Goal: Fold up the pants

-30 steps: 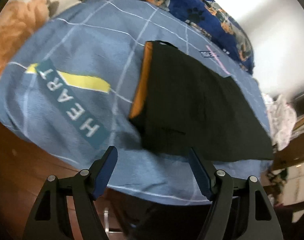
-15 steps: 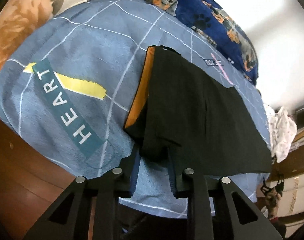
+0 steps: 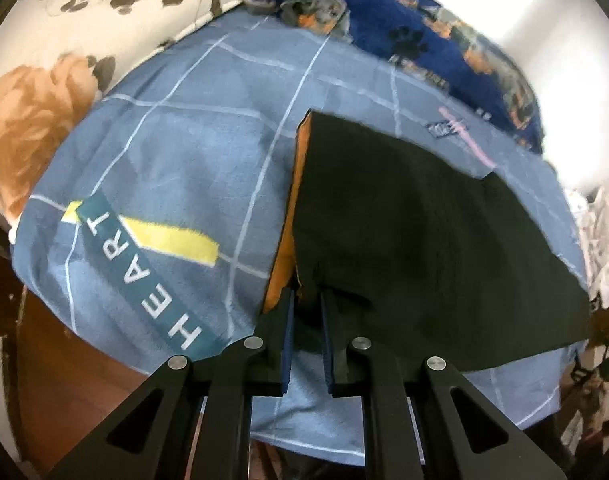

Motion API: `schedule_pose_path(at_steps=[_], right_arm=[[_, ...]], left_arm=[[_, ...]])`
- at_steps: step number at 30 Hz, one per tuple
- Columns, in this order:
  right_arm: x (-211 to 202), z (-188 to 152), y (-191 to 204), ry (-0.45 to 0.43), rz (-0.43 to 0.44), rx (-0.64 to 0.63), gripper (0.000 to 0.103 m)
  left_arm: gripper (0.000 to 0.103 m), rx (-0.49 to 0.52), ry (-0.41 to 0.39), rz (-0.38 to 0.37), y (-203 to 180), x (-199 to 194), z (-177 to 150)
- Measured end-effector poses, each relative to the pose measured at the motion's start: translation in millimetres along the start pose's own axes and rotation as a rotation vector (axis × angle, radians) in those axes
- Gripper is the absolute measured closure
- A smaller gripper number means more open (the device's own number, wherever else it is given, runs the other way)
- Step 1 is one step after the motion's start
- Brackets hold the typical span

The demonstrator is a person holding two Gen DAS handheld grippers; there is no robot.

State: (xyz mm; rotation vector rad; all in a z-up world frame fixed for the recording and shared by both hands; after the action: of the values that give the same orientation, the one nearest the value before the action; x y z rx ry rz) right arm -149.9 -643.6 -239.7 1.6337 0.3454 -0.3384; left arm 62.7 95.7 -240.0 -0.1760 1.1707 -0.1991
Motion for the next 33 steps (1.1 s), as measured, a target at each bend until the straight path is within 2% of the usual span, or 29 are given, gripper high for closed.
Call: schedule_pose_path(at_steps=[3,6,12,14,15,19,23,27,29,33], right_arm=[[-0.3,0.5,-0.7,0.003,0.007,0.002,0.018],[-4.8,3.7,-0.4,0.001,0.029,0.017,0.017],[-35.3,26.4,-2.0,-0.063,0.098,0.044,0.017],[-43.0,33.2,-1.6,-0.078,0.119,0.044,0.017],[-44.7,35.4,-0.5,-0.081,0.126,0.040,0.017],[-42.5,38.8,10.2,-0.073,0.156,0.001,0.017],[-29.9,42.5,17.9,-0.058,0.124,-0.068,0.017],[-23.1,49.7,22.9,-0.071,0.160,-0.104,0.017],[-17.9,51.5,21.8,-0.070,0.124,-0.142,0.017],[-15.9,47.5,24.5,-0.058,0.112,-0.193,0.016]], left_arm=[[0.090,0.026,-0.009,0.012,-0.4,3.4,0.0],[0.090,0.077,-0.028,0.062,-4.5,3.9,-2.4],[0.087,0.059,-0.025,0.078,-4.0,4.7,-2.5],[0.079,0.066,-0.023,0.109,-2.0,5.2,-2.9],[0.078,0.057,-0.016,0.110,-0.6,6.4,-3.9],[0.071,-0.018,-0.009,0.074,7.6,7.7,-4.4],[0.067,-0.042,-0.014,0.062,10.7,7.5,-5.3],[0.063,-0.044,-0.031,0.076,11.4,7.1,-6.3],[0.060,-0.049,-0.035,0.081,12.3,7.0,-6.1],[0.056,-0.061,-0.047,0.090,15.6,7.0,-6.4]])
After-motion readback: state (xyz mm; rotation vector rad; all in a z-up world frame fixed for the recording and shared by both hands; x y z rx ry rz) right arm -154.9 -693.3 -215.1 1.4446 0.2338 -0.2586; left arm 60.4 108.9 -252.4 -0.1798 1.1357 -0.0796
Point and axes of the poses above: each gripper's, at about its wrist camera, not at the fingertips, and x roughly the way its jaws point, y to its left, z to its top, the point moved 10 cm from there along x, roughly the way its jaws point, and after that the axes turned 1 degree about x, right-handed, at the moved point
